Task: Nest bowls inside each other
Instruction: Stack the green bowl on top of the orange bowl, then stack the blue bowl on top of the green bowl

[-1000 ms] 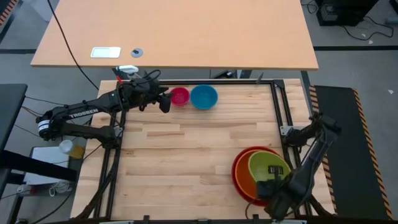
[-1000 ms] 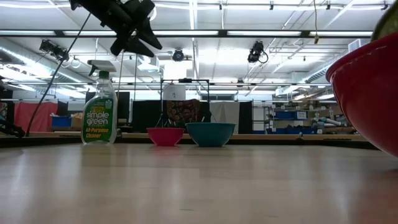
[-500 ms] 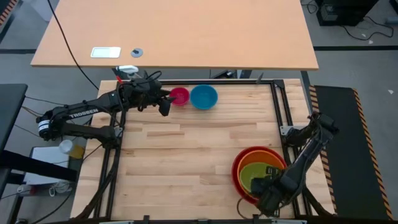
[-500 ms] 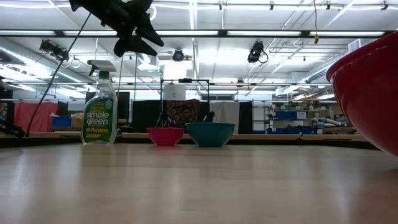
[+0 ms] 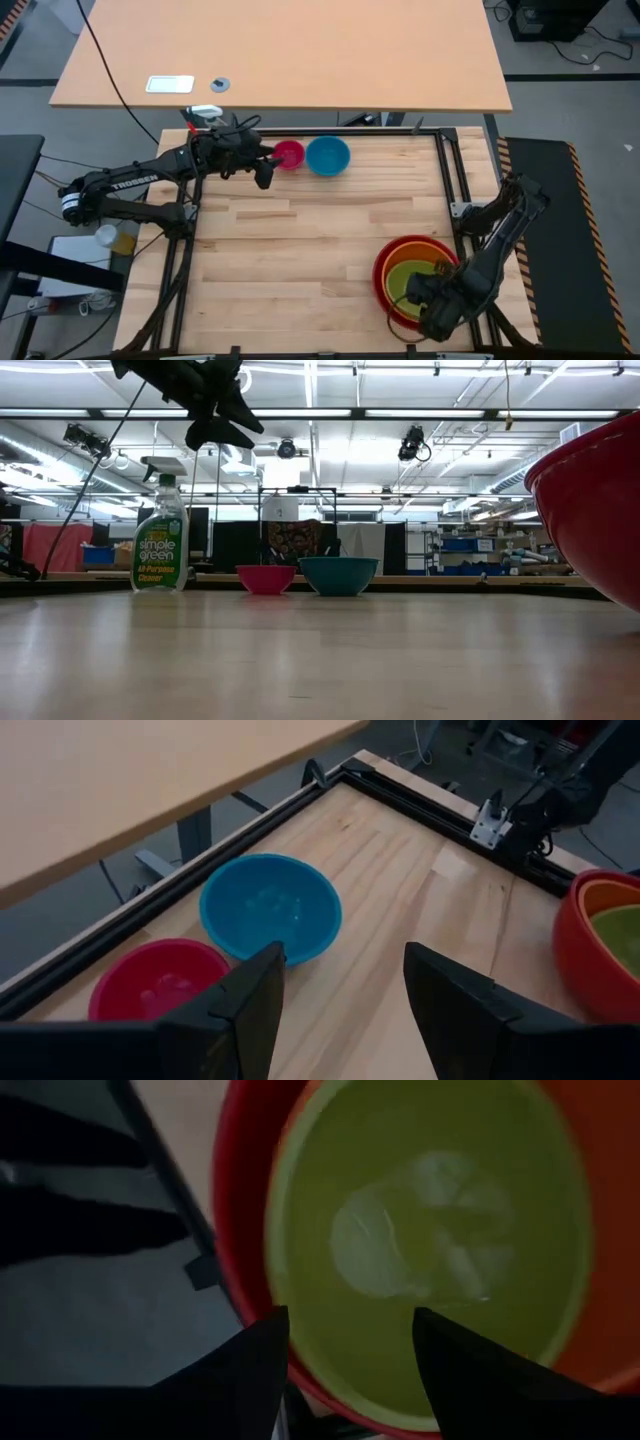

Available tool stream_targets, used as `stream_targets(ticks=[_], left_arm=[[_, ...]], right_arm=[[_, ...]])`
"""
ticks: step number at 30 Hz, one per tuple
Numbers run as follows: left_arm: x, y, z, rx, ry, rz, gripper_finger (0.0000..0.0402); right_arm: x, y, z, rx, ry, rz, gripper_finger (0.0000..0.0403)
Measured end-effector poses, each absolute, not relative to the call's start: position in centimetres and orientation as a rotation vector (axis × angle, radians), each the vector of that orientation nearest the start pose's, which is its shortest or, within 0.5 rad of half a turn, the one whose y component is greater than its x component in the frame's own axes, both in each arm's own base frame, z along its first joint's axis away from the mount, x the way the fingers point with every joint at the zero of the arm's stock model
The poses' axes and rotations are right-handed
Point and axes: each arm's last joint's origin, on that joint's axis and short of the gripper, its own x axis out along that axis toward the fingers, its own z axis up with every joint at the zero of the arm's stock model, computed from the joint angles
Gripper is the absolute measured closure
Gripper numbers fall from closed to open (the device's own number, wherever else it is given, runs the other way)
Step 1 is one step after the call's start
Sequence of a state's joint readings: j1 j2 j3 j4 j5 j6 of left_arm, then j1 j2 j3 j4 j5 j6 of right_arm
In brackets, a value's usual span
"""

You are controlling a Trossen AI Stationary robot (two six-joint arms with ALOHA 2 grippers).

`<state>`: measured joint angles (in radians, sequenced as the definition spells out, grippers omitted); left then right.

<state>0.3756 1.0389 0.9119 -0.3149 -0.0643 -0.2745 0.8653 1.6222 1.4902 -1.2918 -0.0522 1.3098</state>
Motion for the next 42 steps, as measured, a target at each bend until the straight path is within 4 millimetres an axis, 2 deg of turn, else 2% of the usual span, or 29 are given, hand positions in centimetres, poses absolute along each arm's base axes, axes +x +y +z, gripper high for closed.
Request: stream_targets(ticks=[4, 7, 10, 14, 17, 20, 25, 29, 34, 37, 42], left_arm=[[20.7, 8.4, 31.7, -0.335, 0.39, 0.492, 0.0193], [20.7, 8.4, 31.7, -0.331, 0.393, 0.492, 0.0193], [20.8, 8.4, 31.7, -0.308, 0.4, 0.487, 0.0193], [20.8, 8.4, 31.7, -0.303, 0.4, 0.486, 0.0193], [20.8, 8.4, 31.7, -0.311, 0.398, 0.487, 0.0193], [20.8, 8.3, 31.7, -0.36, 0.389, 0.473, 0.0193], [20.9, 8.2, 31.7, -0.42, 0.384, 0.432, 0.0193], [20.9, 8.1, 31.7, -0.437, 0.386, 0.418, 0.0193], [21.1, 7.5, 31.6, -0.476, 0.397, 0.397, 0.0193], [21.1, 7.0, 31.4, -0.525, 0.414, 0.392, 0.0193], [20.9, 6.4, 30.6, -0.666, 0.475, 0.444, 0.0193]], right_arm=[[19.1, 24.0, 28.4, 0.419, 1.549, -0.273, 0.0185], [18.6, 24.3, 26.0, 0.386, 1.61, -0.392, 0.0192], [18.6, 24.3, 24.6, 0.446, 1.695, -0.47, 0.02], [18.7, 24.2, 25.4, 0.479, 1.688, -0.459, 0.0207], [18.4, 23.6, 27.6, 0.494, 1.622, -0.437, 0.0208], [18.7, 22.1, 29.4, 0.517, 1.511, -0.432, 0.0208], [21.9, 17.2, 30.8, 0.461, 1.404, -0.42, 0.0209], [25.5, 12.0, 30.3, 0.381, 1.336, -0.434, 0.0211], [29.3, 5.0, 29.0, 0.368, 1.214, -0.423, 0.0218], [30.6, 0.4, 27.8, 0.426, 1.112, -0.485, 0.022], [31.0, -7.8, 26.2, 0.58, 0.913, -0.629, 0.0214]])
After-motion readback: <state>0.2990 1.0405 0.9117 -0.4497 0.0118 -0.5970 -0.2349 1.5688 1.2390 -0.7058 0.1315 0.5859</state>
